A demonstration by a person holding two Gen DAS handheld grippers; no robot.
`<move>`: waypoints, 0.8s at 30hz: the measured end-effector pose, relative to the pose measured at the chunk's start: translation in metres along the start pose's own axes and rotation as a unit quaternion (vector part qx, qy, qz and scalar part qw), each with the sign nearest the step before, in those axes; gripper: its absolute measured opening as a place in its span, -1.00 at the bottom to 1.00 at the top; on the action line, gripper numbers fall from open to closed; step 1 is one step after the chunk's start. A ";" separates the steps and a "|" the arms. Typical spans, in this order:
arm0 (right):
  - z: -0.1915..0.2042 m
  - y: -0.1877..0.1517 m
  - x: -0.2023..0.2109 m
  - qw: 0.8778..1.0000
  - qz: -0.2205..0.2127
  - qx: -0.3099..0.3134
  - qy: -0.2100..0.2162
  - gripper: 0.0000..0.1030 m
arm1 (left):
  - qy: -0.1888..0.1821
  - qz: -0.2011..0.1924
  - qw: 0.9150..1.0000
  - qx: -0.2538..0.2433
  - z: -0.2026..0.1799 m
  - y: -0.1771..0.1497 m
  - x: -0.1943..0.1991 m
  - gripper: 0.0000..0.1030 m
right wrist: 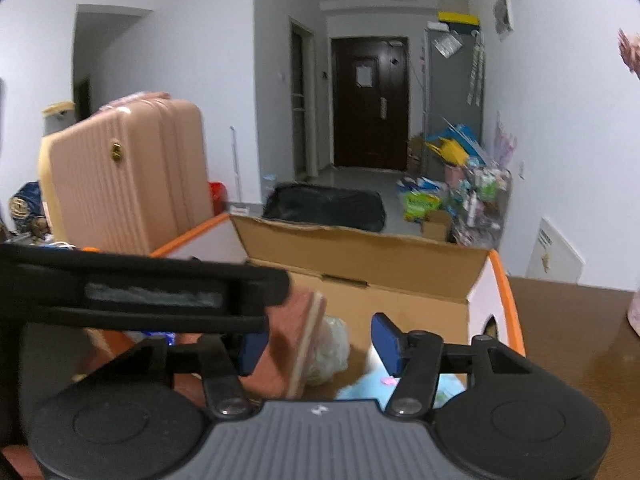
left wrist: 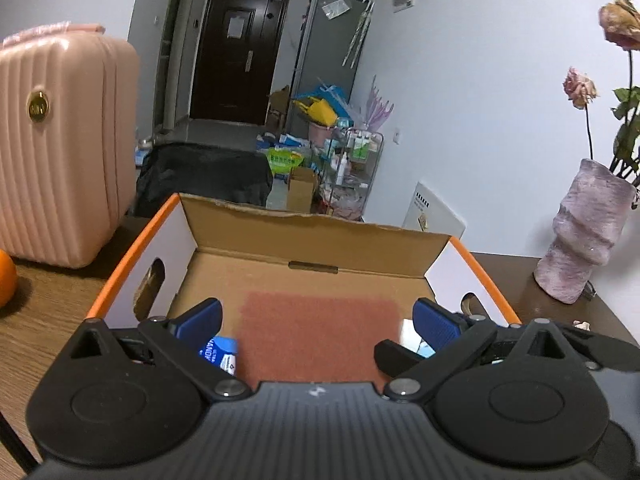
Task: Organize soft objects
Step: 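Lower the left gripper into the box and release the red sponge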
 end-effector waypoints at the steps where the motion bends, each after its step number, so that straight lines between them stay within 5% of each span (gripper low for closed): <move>1: -0.002 -0.001 0.001 1.000 0.000 -0.005 -0.001 0.09 | -0.001 -0.003 1.000 -0.003 -0.002 0.000 0.002 1.00; 8: -0.010 0.002 0.007 1.000 -0.011 -0.013 -0.021 0.13 | 0.025 -0.012 0.999 -0.022 0.001 0.004 0.008 1.00; 12: -0.018 0.003 0.021 0.999 -0.028 -0.017 -0.040 0.59 | 0.040 -0.022 0.999 -0.023 0.008 0.007 0.019 1.00; 19: -0.026 0.003 0.055 0.996 -0.050 -0.031 -0.064 0.88 | 0.059 -0.059 0.996 -0.026 0.020 0.013 0.054 1.00; 24: -0.027 -0.001 0.082 0.994 -0.067 -0.038 -0.075 0.92 | 0.069 -0.075 0.994 -0.039 0.022 0.009 0.077 1.00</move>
Point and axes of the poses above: each gripper's, at about its wrist camera, not at the fingertips, and x roughly against the way its jaws point, z to its left, y to its top, the point moved 8 cm from there along -x, roughly the way its jaws point, and after that the axes turned 13 degrees about -z, right-handed, at the moved point
